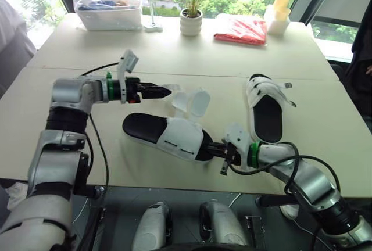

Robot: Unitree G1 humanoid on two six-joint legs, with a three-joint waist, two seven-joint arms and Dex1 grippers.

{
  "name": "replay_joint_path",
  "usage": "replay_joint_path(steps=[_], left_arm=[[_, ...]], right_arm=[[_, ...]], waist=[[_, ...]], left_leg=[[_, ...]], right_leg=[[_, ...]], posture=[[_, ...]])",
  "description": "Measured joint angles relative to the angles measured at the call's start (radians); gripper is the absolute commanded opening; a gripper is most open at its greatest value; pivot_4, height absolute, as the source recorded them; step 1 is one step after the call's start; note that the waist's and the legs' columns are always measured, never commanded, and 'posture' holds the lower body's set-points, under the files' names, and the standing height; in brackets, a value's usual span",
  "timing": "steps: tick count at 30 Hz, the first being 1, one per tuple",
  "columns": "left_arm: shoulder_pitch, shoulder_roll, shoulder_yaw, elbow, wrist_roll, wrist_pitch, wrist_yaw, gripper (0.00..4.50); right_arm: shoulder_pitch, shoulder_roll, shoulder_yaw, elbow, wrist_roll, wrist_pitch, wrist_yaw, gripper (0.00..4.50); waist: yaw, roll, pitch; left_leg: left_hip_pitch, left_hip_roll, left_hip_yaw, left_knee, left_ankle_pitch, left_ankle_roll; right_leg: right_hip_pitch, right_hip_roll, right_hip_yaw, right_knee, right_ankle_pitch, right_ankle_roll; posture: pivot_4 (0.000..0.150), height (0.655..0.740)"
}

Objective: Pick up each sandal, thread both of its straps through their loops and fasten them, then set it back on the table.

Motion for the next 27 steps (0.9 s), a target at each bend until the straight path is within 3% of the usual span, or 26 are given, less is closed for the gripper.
replay_joint_path(steps=[5, 11, 15, 20, 21, 27], left_arm=[[-0.109, -0.115, -0.038, 0.201, 0.050, 0.043, 0.016, 4.50], [-0.180, -0.171, -0.075, 0.310, 0.090, 0.061, -0.049, 4.50], [-0.197, -0.194, -0.069, 0.368, 0.108, 0.046, -0.055, 2.83], [-0.206, -0.199, -0.051, 0.415, 0.124, 0.018, -0.059, 0.30], [-0.209, -0.199, -0.039, 0.423, 0.124, 0.015, -0.060, 0.06], [-0.196, -0.176, -0.014, 0.379, 0.119, -0.043, -0.176, 0.06]], right_arm=[[0.010, 0.010, -0.015, 0.001, -0.024, -0.002, 0.011, 0.04], [0.016, 0.028, -0.016, 0.000, -0.042, -0.004, 0.014, 0.04], [0.020, 0.034, -0.018, 0.000, -0.061, -0.009, 0.017, 0.00], [0.022, 0.039, -0.021, -0.001, -0.068, -0.010, 0.022, 0.00], [0.022, 0.039, -0.022, -0.001, -0.070, -0.010, 0.024, 0.00], [0.029, 0.040, -0.021, 0.002, -0.084, -0.025, 0.033, 0.00]], waist=[[0.004, -0.003, -0.001], [0.001, -0.003, -0.001], [0.003, -0.003, -0.001], [0.002, -0.003, -0.001], [0.002, -0.003, -0.001], [0.002, -0.003, -0.001]], left_leg=[[0.000, 0.000, 0.000, 0.002, 0.000, 0.001], [0.000, 0.000, 0.000, 0.002, 0.000, 0.001], [0.000, 0.000, 0.000, 0.003, 0.000, 0.001], [0.000, 0.000, 0.000, 0.003, 0.000, 0.001], [0.000, 0.000, 0.000, 0.003, 0.000, 0.001], [0.000, 0.000, 0.000, 0.003, 0.000, 0.000]], right_leg=[[0.001, 0.000, 0.000, 0.001, 0.000, 0.000], [0.001, 0.000, 0.000, 0.001, 0.000, 0.000], [0.001, 0.000, 0.000, 0.002, 0.000, 0.000], [0.001, 0.000, 0.000, 0.002, 0.000, 0.000], [0.001, 0.000, 0.000, 0.002, 0.000, 0.000], [0.000, -0.001, 0.000, 0.002, 0.000, 0.000]], posture=[[0.150, 0.7241], [0.150, 0.7241], [0.150, 0.7241], [0.150, 0.7241], [0.150, 0.7241], [0.150, 0.7241]])
